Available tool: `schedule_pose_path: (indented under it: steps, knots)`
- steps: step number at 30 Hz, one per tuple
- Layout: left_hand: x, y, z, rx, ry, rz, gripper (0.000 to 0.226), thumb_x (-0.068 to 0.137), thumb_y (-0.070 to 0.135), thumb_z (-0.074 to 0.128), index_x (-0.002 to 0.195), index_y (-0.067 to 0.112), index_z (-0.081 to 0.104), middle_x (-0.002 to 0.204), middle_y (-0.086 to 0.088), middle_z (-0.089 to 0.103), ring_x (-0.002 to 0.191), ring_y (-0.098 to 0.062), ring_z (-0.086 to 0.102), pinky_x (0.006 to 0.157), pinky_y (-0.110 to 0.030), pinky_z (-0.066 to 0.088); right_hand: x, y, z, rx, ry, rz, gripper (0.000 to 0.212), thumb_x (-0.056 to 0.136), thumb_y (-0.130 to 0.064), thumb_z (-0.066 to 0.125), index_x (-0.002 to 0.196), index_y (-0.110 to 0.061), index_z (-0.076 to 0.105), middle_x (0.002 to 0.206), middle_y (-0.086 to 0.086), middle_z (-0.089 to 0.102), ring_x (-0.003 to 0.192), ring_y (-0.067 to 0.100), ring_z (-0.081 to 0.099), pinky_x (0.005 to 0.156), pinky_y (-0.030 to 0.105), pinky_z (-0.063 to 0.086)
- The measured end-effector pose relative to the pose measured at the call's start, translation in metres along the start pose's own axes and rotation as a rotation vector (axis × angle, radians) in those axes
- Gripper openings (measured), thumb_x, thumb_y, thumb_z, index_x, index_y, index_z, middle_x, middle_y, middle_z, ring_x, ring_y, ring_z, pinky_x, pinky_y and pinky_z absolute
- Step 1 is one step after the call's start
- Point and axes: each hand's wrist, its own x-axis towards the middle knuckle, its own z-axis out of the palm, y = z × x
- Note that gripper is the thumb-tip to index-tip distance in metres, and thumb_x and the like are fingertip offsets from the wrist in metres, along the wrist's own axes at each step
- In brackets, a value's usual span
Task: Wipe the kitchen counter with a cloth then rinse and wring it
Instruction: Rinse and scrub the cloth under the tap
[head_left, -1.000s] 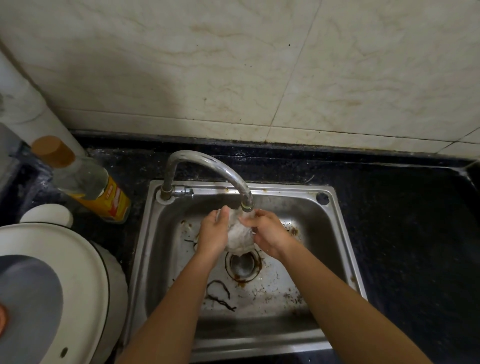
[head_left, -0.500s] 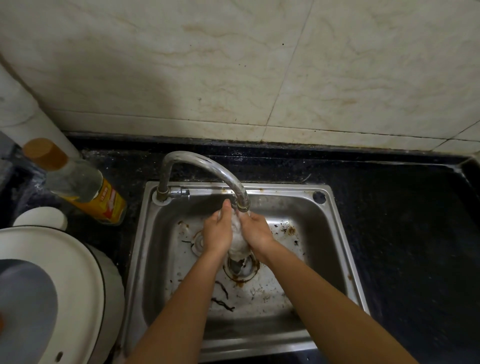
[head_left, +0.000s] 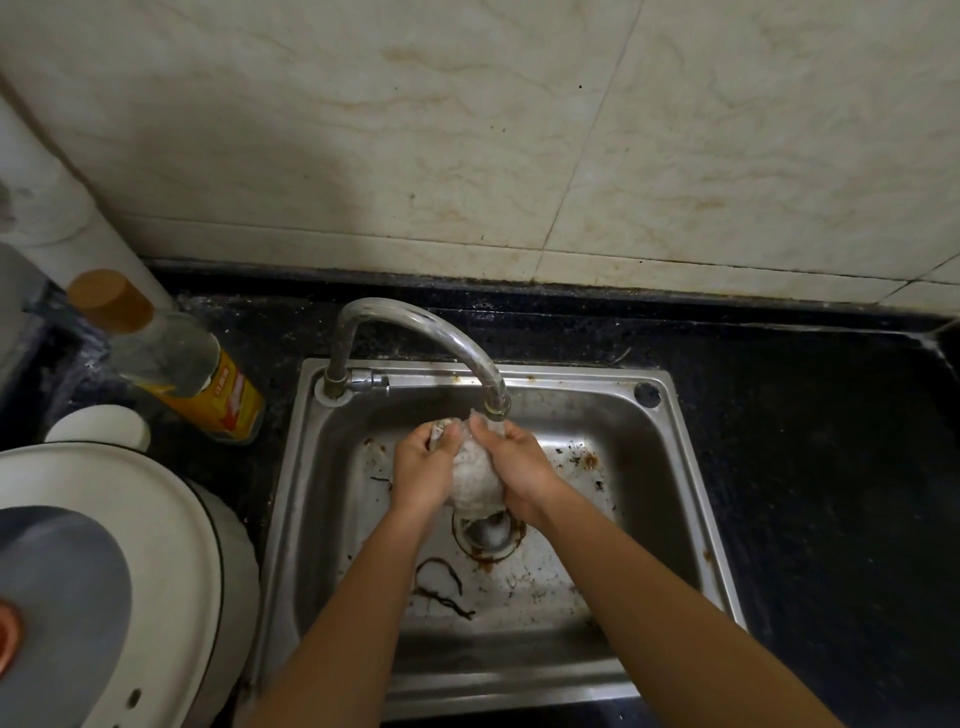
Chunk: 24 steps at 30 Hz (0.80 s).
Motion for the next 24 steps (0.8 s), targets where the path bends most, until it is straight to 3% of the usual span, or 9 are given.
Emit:
schedule_pose_path:
  steps: [4, 7, 9, 12, 15, 19, 22, 24]
  knots:
    - [-0.003, 0.005, -0.003, -0.001, -0.086, -0.009, 0.012, 0.090, 0.028, 0.061, 0.096, 0.019, 0.067, 0.095, -0.005, 0.071, 0.089, -0.021, 0.068, 0.078, -0.039, 0.058, 0.005, 0.000, 0.005, -0.125, 0.144, 0.019, 0.033, 0.095, -0.041, 0.054, 0.106, -0.013, 0.065, 0.097, 0.011, 0.073, 0.088, 0.025, 0.072, 0.081, 0.040, 0.059]
    - [0.000, 0.005, 0.002, 0.060, -0.021, -0.033, 0.028, 0.093, 0.043, 0.052, 0.099, 0.018, 0.063, 0.097, -0.004, 0.068, 0.090, -0.021, 0.066, 0.080, -0.040, 0.056, 0.002, -0.006, 0.005, -0.153, 0.140, 0.002, 0.038, 0.090, -0.045, 0.060, 0.099, -0.010, 0.067, 0.091, 0.009, 0.074, 0.081, 0.021, 0.073, 0.072, 0.033, 0.059]
    - [0.002, 0.003, 0.007, 0.093, 0.038, -0.077, 0.035, 0.093, 0.054, 0.043, 0.100, 0.023, 0.058, 0.101, -0.004, 0.066, 0.094, -0.023, 0.063, 0.086, -0.044, 0.054, -0.002, -0.010, 0.003, -0.161, 0.105, -0.037, 0.030, 0.088, -0.041, 0.065, 0.089, -0.011, 0.068, 0.085, 0.006, 0.074, 0.077, 0.018, 0.072, 0.068, 0.029, 0.058]
    - [0.000, 0.004, 0.010, 0.080, 0.073, -0.091, 0.045, 0.093, 0.058, 0.036, 0.099, 0.021, 0.062, 0.101, -0.006, 0.068, 0.094, -0.025, 0.063, 0.089, -0.046, 0.052, -0.003, -0.011, -0.003, -0.149, 0.052, -0.082, 0.014, 0.087, -0.026, 0.069, 0.088, -0.012, 0.070, 0.090, 0.007, 0.074, 0.085, 0.022, 0.071, 0.079, 0.035, 0.057]
    - [0.000, 0.005, 0.009, 0.095, 0.032, -0.091, 0.047, 0.087, 0.067, 0.040, 0.088, 0.026, 0.063, 0.095, -0.004, 0.069, 0.090, -0.025, 0.065, 0.085, -0.047, 0.053, -0.001, -0.007, -0.008, -0.139, 0.033, -0.111, 0.012, 0.089, -0.021, 0.065, 0.092, -0.010, 0.071, 0.095, 0.012, 0.074, 0.092, 0.029, 0.070, 0.085, 0.041, 0.056]
    - [0.002, 0.005, 0.013, 0.068, -0.056, -0.122, 0.025, 0.083, 0.049, 0.063, 0.087, 0.024, 0.063, 0.092, -0.004, 0.070, 0.088, -0.024, 0.067, 0.083, -0.046, 0.055, 0.000, -0.006, -0.006, -0.211, 0.131, -0.118, 0.023, 0.098, -0.029, 0.052, 0.097, -0.011, 0.066, 0.092, 0.010, 0.071, 0.083, 0.023, 0.069, 0.071, 0.033, 0.057]
    - [0.003, 0.007, 0.014, 0.045, -0.027, -0.093, 0.021, 0.089, 0.037, 0.061, 0.092, 0.017, 0.065, 0.093, -0.009, 0.071, 0.084, -0.024, 0.068, 0.079, -0.041, 0.057, 0.001, -0.004, -0.006, -0.275, 0.175, -0.144, 0.033, 0.099, -0.034, 0.048, 0.085, -0.008, 0.063, 0.081, 0.014, 0.060, 0.074, 0.024, 0.057, 0.067, 0.036, 0.048]
    - [0.003, 0.008, 0.015, 0.025, -0.001, -0.079, 0.026, 0.092, 0.040, 0.056, 0.096, 0.016, 0.065, 0.090, -0.007, 0.071, 0.082, -0.021, 0.068, 0.070, -0.033, 0.055, 0.000, -0.006, -0.007, -0.259, 0.144, -0.152, 0.032, 0.098, -0.030, 0.050, 0.089, -0.003, 0.064, 0.083, 0.017, 0.064, 0.076, 0.026, 0.059, 0.071, 0.038, 0.050]
